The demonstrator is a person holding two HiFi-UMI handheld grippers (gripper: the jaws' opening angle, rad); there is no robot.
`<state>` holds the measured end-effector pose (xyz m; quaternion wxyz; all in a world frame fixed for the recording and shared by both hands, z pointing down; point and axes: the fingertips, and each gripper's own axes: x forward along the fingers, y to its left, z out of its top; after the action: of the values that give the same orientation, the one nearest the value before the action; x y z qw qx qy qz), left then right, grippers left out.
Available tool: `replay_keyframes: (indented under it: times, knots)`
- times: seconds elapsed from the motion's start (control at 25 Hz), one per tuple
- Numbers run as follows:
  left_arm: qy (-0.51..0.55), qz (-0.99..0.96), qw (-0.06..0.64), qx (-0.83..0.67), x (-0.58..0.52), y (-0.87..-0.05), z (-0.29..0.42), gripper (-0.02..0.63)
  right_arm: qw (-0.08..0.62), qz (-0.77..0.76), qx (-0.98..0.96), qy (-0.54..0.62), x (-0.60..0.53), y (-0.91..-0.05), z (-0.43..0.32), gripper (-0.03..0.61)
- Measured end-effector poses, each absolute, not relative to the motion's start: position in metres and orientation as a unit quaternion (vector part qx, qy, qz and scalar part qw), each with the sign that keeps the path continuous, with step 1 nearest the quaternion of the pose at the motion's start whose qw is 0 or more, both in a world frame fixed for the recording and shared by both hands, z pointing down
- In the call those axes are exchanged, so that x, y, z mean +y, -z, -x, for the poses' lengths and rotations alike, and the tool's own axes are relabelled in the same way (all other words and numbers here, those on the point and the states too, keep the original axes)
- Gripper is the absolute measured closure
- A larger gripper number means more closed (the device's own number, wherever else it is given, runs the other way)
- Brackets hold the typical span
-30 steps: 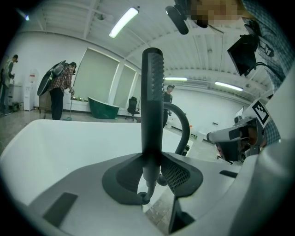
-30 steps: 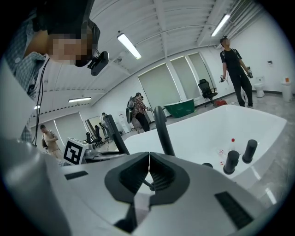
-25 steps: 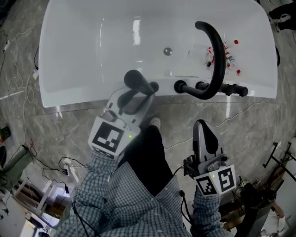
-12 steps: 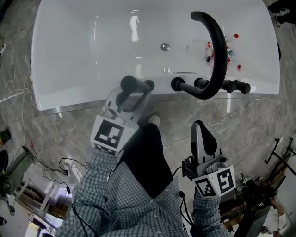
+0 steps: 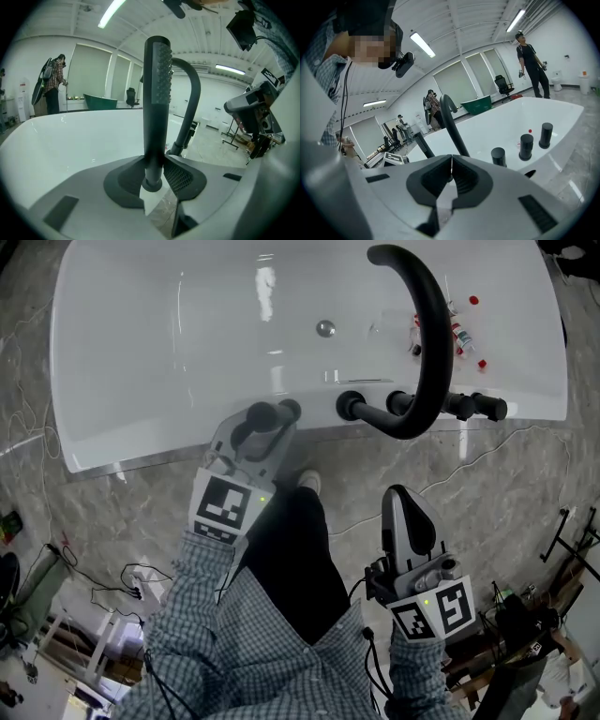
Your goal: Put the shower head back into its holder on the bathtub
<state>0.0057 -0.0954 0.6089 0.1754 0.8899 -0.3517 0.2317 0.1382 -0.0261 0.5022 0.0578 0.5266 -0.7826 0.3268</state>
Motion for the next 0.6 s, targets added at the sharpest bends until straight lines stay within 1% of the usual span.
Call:
replay_keyframes:
  times: [0.6]
  knots:
    - [-0.271,-0.886,0.16,-0.34,-0.098,-0.641,-0.015,0.495,0.052,-0.53,-0.775,-0.34,-0.025,-0.514,-0.146,0.563]
